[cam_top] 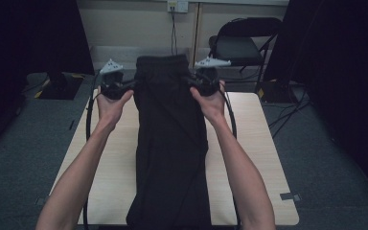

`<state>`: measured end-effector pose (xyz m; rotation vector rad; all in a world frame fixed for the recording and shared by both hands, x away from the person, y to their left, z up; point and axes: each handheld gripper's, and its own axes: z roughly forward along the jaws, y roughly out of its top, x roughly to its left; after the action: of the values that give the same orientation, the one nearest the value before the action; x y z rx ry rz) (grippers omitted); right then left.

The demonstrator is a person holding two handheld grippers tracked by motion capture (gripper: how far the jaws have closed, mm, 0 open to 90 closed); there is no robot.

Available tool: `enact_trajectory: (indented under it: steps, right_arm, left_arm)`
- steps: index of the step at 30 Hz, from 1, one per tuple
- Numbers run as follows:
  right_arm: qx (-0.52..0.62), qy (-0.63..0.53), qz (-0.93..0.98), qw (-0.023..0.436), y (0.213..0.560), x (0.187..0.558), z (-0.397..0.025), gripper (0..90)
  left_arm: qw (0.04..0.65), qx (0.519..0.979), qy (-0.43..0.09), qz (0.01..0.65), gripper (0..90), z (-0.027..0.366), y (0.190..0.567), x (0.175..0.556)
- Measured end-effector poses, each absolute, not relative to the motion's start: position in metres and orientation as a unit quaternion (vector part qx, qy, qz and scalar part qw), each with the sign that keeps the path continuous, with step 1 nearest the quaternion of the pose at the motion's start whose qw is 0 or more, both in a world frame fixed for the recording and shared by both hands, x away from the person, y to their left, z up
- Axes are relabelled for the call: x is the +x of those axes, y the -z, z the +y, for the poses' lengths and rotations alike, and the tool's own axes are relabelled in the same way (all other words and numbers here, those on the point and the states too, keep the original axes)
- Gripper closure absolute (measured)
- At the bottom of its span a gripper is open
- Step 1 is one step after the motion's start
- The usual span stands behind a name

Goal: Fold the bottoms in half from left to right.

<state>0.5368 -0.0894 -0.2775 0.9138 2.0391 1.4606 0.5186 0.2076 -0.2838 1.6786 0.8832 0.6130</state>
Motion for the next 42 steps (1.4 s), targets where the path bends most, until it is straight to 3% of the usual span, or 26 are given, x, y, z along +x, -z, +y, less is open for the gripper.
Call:
enact_trajectory:
  steps: [3,5,13,19,28,36,42]
  right_arm:
    - [0.324,-0.549,0.727,0.255,0.248,0.534,-0.091,86.3]
    - [0.321,-0.545,0.731,0.256,0.247,0.53,-0.092,86.3]
    - [0.329,-0.548,0.749,0.175,0.304,0.494,-0.116,86.3]
    - [0.312,-0.557,0.759,0.129,0.325,0.452,-0.128,86.3]
    - [0.296,-0.518,0.797,0.094,0.371,0.385,-0.126,86.2]
    - [0.307,-0.47,0.826,0.047,0.436,0.359,-0.119,86.2]
    - [0.325,-0.418,0.847,0.038,0.477,0.363,-0.114,86.2]
  left_arm:
    - [0.551,0.705,-0.266,0.359,86.5,0.203,0.266,0.513]
    - [0.548,0.711,-0.26,0.357,86.4,0.202,0.269,0.507]
    - [0.541,0.746,-0.204,0.33,86.3,0.198,0.312,0.462]
    - [0.538,0.764,-0.174,0.31,86.3,0.201,0.333,0.413]
    - [0.495,0.799,-0.101,0.327,86.2,0.207,0.403,0.353]
    - [0.426,0.839,-0.056,0.335,86.0,0.203,0.453,0.333]
    - [0.383,0.86,-0.046,0.335,86.3,0.188,0.48,0.348]
